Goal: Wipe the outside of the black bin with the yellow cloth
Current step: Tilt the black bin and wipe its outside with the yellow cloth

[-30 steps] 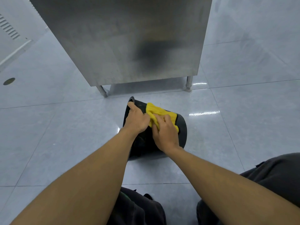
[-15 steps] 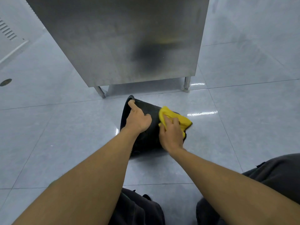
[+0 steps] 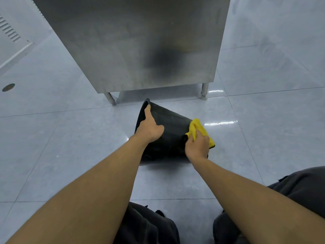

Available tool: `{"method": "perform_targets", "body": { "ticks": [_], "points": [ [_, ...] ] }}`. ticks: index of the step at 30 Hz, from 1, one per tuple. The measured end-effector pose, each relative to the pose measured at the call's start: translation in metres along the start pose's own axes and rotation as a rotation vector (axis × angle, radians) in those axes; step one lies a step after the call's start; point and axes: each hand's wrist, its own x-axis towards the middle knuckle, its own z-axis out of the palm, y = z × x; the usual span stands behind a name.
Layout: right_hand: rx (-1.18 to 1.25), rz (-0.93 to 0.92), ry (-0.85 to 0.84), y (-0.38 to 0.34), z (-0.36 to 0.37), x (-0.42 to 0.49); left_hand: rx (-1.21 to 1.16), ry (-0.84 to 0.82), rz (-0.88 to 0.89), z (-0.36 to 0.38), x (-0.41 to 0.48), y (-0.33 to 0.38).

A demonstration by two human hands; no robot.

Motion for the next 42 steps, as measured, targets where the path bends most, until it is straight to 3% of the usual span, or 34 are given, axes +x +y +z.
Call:
{"method": "perform_targets", "body": {
  "ticks": [2,4,9,12,15,21,23,27,32,34,38,42],
  "points": [
    [-0.022,0.073,-0.002,0.006,-0.002,-0.003,-0.021,-0.012,0.018,0.004,-0.001,0.003],
    [-0.052,0.0,0.008,0.005,-0.001,-0.01,-0.008,0.009,0.035,0.009,0.001,0.004],
    [-0.057,-0.538,-0.067,-0.016,0.008,-0.028,0.005,0.124,0.027,0.002,0.008,0.005],
    [-0.005,-0.711,-0.144,-0.032,0.013,-0.033,-0.051,0.154,-0.003,-0.003,0.01,0.003],
    [-0.007,-0.632,-0.135,-0.03,0.015,-0.027,-0.041,0.172,0.01,-0.004,0.013,0.0],
    [-0.142,-0.097,-0.078,0.01,0.001,-0.008,0.149,0.16,-0.031,-0.004,0.008,-0.003],
    [-0.148,-0.025,-0.094,0.016,0.0,-0.008,0.163,0.131,-0.04,-0.004,0.006,-0.002],
    [-0.122,-0.109,-0.085,0.002,0.002,-0.015,0.076,0.126,-0.06,-0.004,0.005,-0.003],
    [-0.039,-0.665,-0.151,-0.038,0.013,-0.036,-0.032,0.176,-0.051,-0.003,0.002,0.0],
    [0.033,-0.743,-0.175,-0.049,0.016,-0.04,-0.084,0.18,-0.052,-0.005,0.005,0.002],
    [0.043,-0.658,-0.177,-0.037,0.016,-0.03,-0.078,0.15,-0.022,-0.007,0.005,0.001],
    [-0.042,-0.367,-0.094,-0.012,0.013,-0.017,0.103,0.1,-0.04,-0.004,-0.002,0.0]
  ]
}}
